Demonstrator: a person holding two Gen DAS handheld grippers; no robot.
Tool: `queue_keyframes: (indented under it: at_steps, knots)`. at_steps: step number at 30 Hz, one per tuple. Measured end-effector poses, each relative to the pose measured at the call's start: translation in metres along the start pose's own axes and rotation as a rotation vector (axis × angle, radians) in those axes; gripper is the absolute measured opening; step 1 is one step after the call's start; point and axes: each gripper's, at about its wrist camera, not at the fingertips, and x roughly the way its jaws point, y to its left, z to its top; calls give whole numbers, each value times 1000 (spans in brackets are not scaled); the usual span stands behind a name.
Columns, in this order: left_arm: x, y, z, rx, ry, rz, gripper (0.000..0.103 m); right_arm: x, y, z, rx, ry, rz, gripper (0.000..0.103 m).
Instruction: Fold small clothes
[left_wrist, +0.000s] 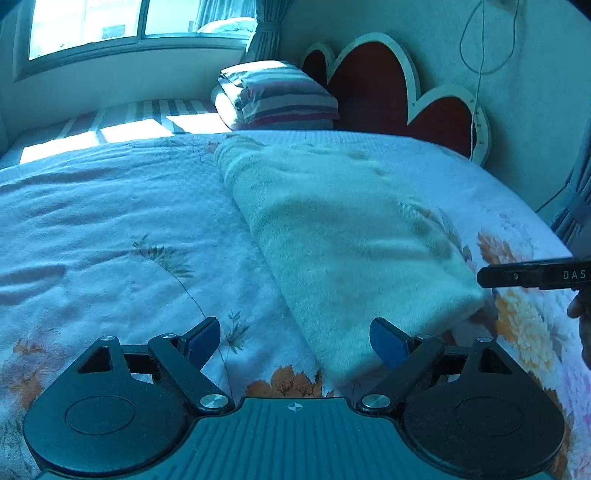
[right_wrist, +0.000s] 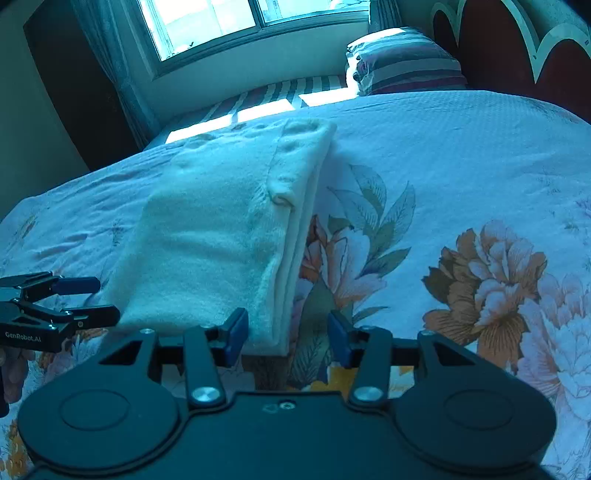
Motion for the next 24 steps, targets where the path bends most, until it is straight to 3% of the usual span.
queue_keyframes:
  at_steps: [4, 8, 9, 11, 12, 13, 14, 19, 24]
  knots:
    - [7, 20, 25, -102, -15, -59, 88, -8, -35, 17, 172, -53, 121, 51]
    - [37, 44, 43, -242, 53, -202, 88, 18, -70, 40, 317, -56, 235, 51]
    - [47, 54, 44, -316, 72, -272, 88, 26, -76, 46, 328, -48, 265, 51]
    - [66, 66, 44, -405, 109, -328, 86, 44, -84, 56, 344, 2, 324, 51]
    - [74, 68, 43, -419, 124, -338, 79, 53, -87, 60, 341, 36, 347, 51]
    - [83, 69, 42, -430, 150, -350, 64, 60, -88, 63, 333, 61, 358, 52]
    - [92, 69, 40, -435, 170, -361, 58, 69, -89, 66, 319, 88, 373, 52]
    - [108, 84, 31, -548, 122, -469, 58, 100, -92, 74, 309, 158, 483, 51]
    - [117, 84, 31, -538, 108, -504, 58, 113, -96, 77, 346, 150, 555, 56]
